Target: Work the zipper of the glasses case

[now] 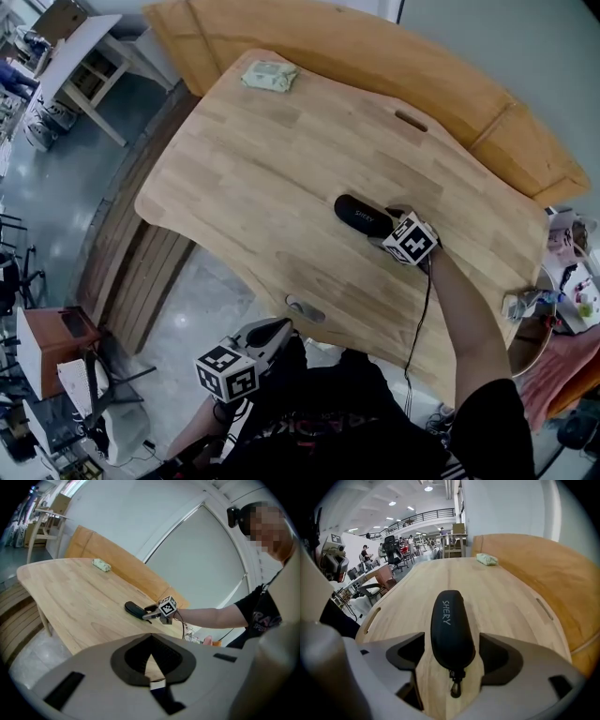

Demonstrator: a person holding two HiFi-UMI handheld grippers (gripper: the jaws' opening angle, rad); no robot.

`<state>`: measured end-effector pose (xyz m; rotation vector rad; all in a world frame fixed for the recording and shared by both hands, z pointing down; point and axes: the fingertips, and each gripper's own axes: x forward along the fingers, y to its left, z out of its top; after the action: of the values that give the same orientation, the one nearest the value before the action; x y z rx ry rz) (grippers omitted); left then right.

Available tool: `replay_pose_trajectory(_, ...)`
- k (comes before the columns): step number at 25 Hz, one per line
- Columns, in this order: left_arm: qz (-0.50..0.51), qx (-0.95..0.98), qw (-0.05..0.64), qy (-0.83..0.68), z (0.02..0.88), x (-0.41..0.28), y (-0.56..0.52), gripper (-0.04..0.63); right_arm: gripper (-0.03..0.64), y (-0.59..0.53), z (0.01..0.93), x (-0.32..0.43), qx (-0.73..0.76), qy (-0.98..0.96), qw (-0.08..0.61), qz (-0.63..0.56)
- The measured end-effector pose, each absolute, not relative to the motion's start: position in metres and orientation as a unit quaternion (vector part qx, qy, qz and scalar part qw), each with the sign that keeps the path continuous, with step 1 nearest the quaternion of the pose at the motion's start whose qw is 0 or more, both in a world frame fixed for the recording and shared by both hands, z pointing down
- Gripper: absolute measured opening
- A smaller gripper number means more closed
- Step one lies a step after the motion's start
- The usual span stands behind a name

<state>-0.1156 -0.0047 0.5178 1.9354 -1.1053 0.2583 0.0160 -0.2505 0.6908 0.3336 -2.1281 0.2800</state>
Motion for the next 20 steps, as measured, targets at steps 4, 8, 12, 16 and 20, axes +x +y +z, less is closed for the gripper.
replay_pose_trajectory(4,0.104,0.769,0.44,-0.452,0.52,-0.118,-0.004,0.005,0.367,-0.252,0.704,0.012,0.117,-0.862,0.482,0.107)
replay_pose_trajectory(8,0.104,0.76,0.447,-0.46,0.522,-0.121,-0.001,0.005,0.365,-0.253,0.714,0.009,0.106,-0.857,0.494,0.101)
replay_pose_trajectory(12,0.105,0.757,0.45,-0.463,0.524,-0.125,0.002,0.005,0.364,-0.255,0.717,0.008,0.108,-0.854,0.501,0.096)
replay_pose_trajectory(16,0.106,0.756,0.451,-0.462,0.525,-0.128,0.002,0.005,0.358,-0.253,0.717,0.007,0.107,-0.854,0.498,0.105)
replay_pose_trajectory(20,0.105,0.759,0.448,-0.46,0.524,-0.131,0.0,0.005,0.35,-0.252,0.699,0.0,0.123,-0.871,0.45,0.157)
